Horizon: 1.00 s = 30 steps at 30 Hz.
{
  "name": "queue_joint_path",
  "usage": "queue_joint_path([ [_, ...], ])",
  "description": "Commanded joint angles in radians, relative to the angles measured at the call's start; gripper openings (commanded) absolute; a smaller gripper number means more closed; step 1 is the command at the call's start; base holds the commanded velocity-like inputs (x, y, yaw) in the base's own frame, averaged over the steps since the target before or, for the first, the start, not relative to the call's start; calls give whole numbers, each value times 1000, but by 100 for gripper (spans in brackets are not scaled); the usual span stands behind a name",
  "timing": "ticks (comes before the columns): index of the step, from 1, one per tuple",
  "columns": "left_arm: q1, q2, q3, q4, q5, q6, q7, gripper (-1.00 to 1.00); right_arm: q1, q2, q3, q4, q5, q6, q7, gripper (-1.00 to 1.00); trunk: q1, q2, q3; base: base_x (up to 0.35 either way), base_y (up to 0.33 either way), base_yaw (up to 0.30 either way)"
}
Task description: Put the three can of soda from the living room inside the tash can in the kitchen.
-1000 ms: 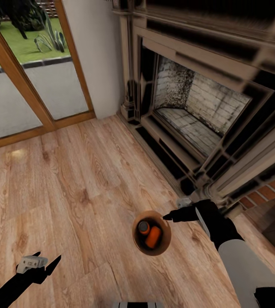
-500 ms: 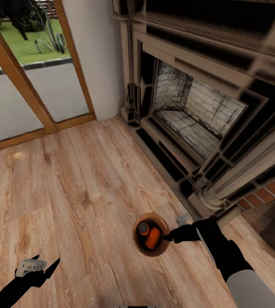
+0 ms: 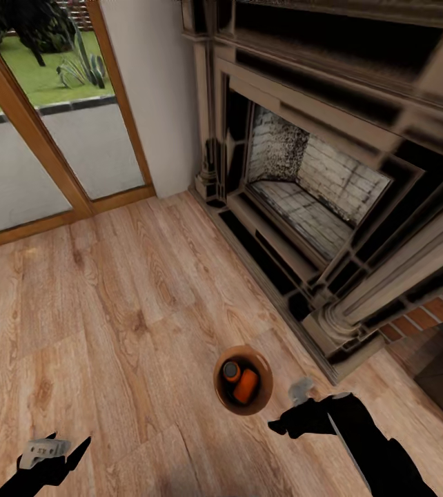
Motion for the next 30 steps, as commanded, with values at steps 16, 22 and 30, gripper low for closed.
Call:
queue_joint_path([
  [16,-2,1,-1,384,0,-211,69,100,252,-8,4,-34,8,-236,-4,100,-61,112,50,0,0,0],
  [22,-2,0,-4,571,0,-310,78,100,337,-8,0,-27,25,-322,-11,100,-84,154,69,0,0,0],
  [30,-2,0,-11,755,0,-464,81,100,419,-12,-21,76,29,-491,-19,100,-115,210,94,0,0,0],
])
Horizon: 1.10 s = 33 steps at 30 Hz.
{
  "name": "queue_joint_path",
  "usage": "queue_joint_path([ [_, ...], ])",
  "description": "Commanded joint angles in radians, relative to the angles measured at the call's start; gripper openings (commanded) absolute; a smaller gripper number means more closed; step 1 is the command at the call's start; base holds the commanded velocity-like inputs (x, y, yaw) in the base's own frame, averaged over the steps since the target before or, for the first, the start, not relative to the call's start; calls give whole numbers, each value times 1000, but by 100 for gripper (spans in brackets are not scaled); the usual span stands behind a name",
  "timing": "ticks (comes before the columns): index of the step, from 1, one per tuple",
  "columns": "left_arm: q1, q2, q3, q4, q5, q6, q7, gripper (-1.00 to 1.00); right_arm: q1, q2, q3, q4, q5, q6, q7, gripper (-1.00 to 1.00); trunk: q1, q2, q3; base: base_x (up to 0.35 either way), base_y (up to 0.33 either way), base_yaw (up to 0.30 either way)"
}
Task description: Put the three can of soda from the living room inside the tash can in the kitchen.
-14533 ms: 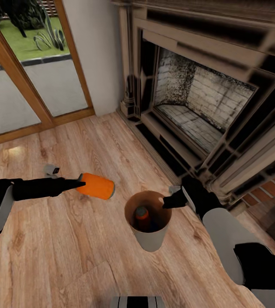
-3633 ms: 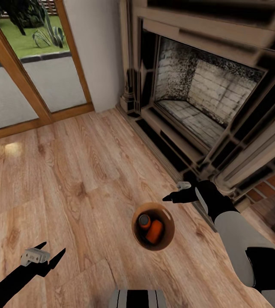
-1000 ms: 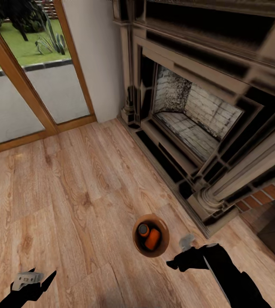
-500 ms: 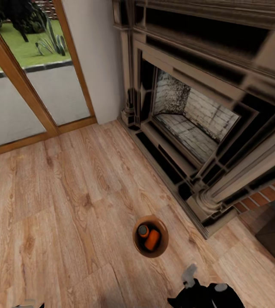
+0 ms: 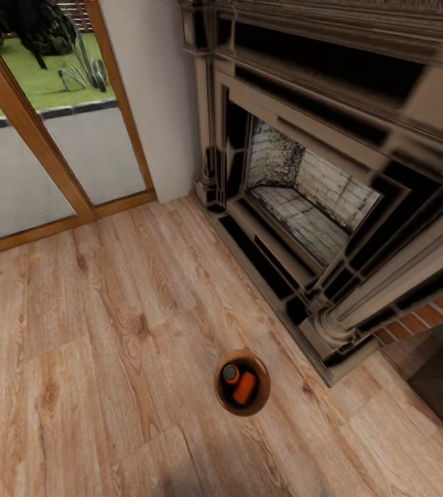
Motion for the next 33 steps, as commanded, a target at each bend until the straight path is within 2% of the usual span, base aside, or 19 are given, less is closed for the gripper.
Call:
queue_joint_path([
  [1,0,0,-2,13,0,-13,0,100,5,-3,-8,17,0,-18,0,100,-4,7,3,0,0,0],
  [7,0,0,-46,82,-1,-64,0,100,19,-25,-74,165,-1,-161,0,100,-27,49,22,0,0,0],
  [10,0,0,-92,101,0,-74,1,100,21,-40,-117,239,-2,-223,0,100,-38,70,31,0,0,0],
  [11,0,0,-122,109,0,-82,4,100,22,-52,-147,288,-2,-256,0,100,-42,77,35,0,0,0],
  [14,0,0,-158,119,-1,-97,28,100,22,-77,-208,389,-4,-352,0,100,-54,98,44,0,0,0],
  [18,0,0,-181,124,-17,-103,50,100,22,-99,-268,487,-5,-436,1,100,-69,126,57,0,0,0],
  [21,0,0,-196,135,-54,-106,70,100,21,-118,-312,576,-6,-479,1,100,-81,147,66,0,0,0],
  [24,0,-1,-203,151,-81,-107,97,100,21,-131,-338,639,-7,-528,0,100,-92,168,75,0,0,0],
  [27,0,-5,-206,161,-89,-107,107,100,21,-134,-364,689,-8,-591,-1,100,-104,189,85,0,0,0],
  [33,0,-14,-208,174,-94,-106,123,100,21,-136,-418,767,-8,-638,-2,100,-127,231,104,0,0,0],
])
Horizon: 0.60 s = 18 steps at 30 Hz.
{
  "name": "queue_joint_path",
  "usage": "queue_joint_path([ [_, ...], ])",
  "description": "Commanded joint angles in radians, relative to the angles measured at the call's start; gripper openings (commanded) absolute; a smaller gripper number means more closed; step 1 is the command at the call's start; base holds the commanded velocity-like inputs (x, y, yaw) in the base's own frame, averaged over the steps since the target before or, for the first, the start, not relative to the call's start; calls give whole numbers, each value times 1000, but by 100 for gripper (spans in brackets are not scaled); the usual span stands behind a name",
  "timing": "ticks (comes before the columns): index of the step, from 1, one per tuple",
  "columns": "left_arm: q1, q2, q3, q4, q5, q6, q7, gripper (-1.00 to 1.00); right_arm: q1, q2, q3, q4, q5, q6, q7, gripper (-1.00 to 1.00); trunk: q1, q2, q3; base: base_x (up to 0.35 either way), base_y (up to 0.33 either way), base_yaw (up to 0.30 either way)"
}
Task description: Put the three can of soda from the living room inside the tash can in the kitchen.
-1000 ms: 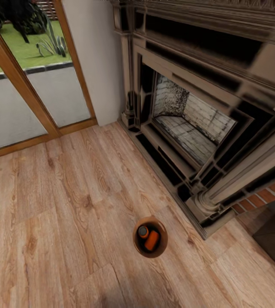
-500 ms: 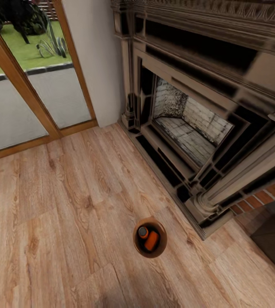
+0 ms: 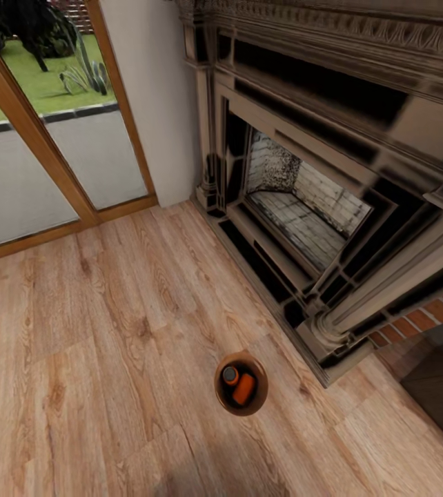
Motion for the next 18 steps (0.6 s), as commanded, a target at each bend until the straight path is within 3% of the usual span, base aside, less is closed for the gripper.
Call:
queue_joint_path([
  [1,0,-2,0,5,0,0,7,100,0,0,-5,5,0,-3,0,100,-4,7,3,0,0,0],
  [11,0,-30,0,73,-2,6,84,100,0,10,-109,85,0,-13,-1,100,-42,77,35,0,0,0],
  [18,0,-43,0,92,-3,10,127,100,0,17,-120,99,-2,-12,-2,100,-69,126,57,0,0,0],
])
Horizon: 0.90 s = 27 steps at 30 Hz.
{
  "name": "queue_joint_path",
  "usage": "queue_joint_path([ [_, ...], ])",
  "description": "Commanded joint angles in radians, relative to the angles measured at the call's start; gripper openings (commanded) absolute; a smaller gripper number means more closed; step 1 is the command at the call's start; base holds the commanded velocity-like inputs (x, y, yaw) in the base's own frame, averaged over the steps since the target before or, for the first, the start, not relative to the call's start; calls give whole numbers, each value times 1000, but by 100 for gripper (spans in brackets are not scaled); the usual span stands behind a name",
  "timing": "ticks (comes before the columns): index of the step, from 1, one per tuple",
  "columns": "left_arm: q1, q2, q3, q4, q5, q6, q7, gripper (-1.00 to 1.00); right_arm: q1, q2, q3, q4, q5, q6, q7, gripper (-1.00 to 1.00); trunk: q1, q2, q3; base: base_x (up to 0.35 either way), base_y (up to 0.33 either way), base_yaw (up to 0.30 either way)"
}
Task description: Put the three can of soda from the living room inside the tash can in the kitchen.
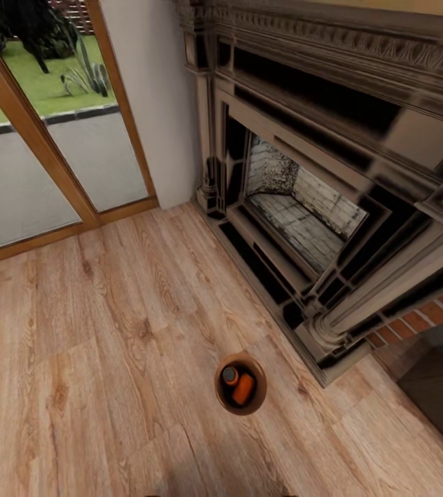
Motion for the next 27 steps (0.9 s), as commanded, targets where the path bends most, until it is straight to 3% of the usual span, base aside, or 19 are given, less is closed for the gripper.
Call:
queue_joint_path([
  [1,0,-4,0,1,0,0,6,100,0,1,0,-1,0,1,0,100,-4,7,3,0,0,0],
  [7,0,-19,-2,3,0,15,24,100,-2,22,-1,-4,-1,8,-2,100,-27,49,22,0,0,0],
  [17,0,-21,-1,3,-1,26,27,100,-3,31,-3,-5,-1,10,-14,100,-65,119,53,0,0,0],
  [27,0,-22,0,2,-1,27,29,100,-5,68,-3,-7,-1,4,-214,100,-104,189,85,0,0,0],
])
